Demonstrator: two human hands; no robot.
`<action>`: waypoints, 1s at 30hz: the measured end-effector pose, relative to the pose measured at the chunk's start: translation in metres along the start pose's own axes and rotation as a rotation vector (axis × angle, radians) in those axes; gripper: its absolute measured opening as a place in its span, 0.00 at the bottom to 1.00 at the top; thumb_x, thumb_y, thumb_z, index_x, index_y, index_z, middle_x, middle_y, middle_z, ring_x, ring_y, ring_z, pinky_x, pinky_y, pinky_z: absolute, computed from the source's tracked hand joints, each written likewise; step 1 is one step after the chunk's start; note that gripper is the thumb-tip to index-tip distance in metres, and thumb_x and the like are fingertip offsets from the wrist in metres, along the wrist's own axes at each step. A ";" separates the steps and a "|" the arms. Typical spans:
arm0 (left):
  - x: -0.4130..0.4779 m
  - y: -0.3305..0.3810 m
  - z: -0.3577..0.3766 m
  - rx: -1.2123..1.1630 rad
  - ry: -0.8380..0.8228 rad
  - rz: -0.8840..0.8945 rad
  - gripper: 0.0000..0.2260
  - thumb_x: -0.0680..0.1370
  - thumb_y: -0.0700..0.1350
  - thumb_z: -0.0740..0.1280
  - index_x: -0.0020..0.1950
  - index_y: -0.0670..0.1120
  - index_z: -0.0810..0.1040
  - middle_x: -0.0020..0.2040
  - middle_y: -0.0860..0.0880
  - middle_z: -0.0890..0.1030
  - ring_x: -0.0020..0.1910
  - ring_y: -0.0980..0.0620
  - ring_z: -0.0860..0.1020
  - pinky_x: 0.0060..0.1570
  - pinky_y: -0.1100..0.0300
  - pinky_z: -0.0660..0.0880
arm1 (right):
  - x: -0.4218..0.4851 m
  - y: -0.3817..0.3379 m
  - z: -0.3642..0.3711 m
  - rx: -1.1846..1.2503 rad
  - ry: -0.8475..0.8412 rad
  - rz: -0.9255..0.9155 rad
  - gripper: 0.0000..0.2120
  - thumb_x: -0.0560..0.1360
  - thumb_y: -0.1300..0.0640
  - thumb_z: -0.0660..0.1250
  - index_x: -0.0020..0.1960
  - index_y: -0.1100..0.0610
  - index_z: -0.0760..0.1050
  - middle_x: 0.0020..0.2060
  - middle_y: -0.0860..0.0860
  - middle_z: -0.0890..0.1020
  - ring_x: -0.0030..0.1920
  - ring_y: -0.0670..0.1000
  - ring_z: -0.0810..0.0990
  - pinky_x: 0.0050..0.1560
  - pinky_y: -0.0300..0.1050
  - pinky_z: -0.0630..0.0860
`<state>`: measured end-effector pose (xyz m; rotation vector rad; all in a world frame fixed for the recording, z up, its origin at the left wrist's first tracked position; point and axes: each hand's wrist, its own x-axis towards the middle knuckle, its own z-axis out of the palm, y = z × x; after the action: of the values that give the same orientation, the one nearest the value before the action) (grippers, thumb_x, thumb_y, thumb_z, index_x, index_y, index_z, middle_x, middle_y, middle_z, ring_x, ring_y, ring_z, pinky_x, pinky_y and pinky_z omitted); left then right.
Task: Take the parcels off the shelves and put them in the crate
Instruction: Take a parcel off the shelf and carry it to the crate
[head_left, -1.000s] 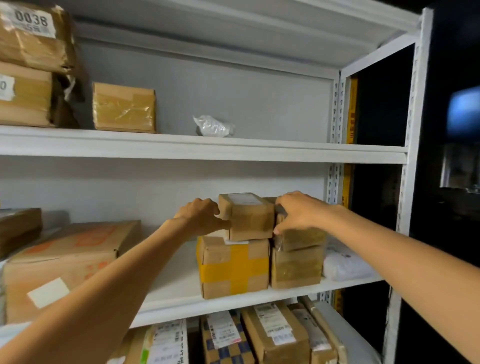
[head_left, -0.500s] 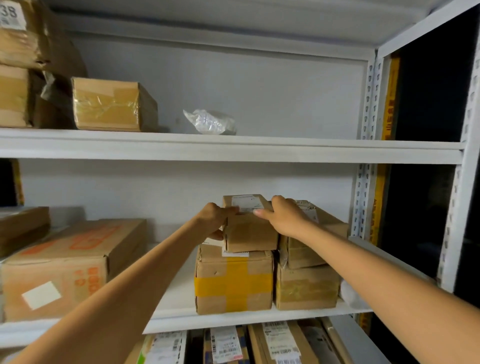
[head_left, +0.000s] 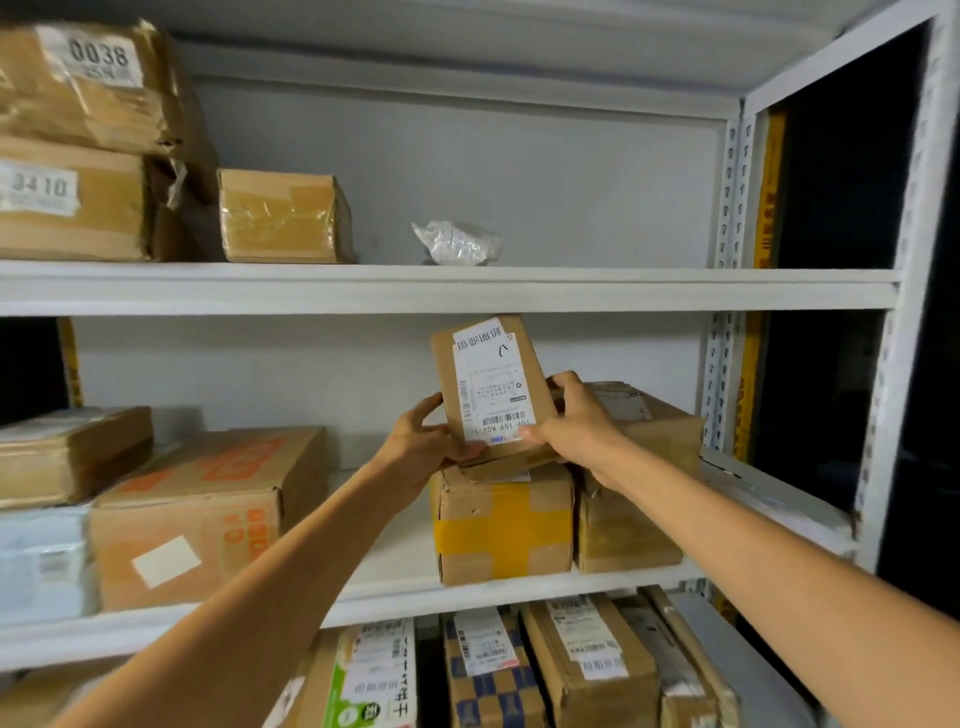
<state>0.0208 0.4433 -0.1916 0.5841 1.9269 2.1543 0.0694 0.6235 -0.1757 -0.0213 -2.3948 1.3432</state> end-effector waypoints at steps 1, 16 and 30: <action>-0.006 -0.001 -0.002 0.010 -0.005 0.014 0.38 0.71 0.23 0.66 0.77 0.43 0.59 0.61 0.36 0.78 0.60 0.37 0.77 0.61 0.42 0.74 | -0.008 0.000 0.004 -0.020 0.026 -0.001 0.34 0.73 0.64 0.72 0.72 0.53 0.59 0.66 0.51 0.74 0.54 0.45 0.71 0.51 0.40 0.70; -0.080 -0.022 0.024 0.096 -0.033 0.263 0.36 0.70 0.27 0.71 0.75 0.48 0.67 0.60 0.43 0.80 0.58 0.42 0.79 0.55 0.41 0.78 | -0.114 0.006 -0.013 -0.108 0.186 -0.082 0.44 0.65 0.68 0.77 0.74 0.51 0.61 0.56 0.37 0.76 0.62 0.43 0.71 0.40 0.21 0.68; -0.112 -0.074 0.306 -0.019 -0.570 0.280 0.37 0.68 0.31 0.75 0.74 0.50 0.68 0.51 0.61 0.81 0.51 0.66 0.78 0.60 0.54 0.76 | -0.305 0.077 -0.213 -0.340 0.590 0.216 0.49 0.66 0.66 0.77 0.78 0.49 0.54 0.61 0.46 0.77 0.62 0.45 0.76 0.63 0.50 0.75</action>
<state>0.2398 0.6870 -0.2594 1.3591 1.5775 1.8552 0.4104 0.7773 -0.2408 -0.6860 -2.1036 0.8322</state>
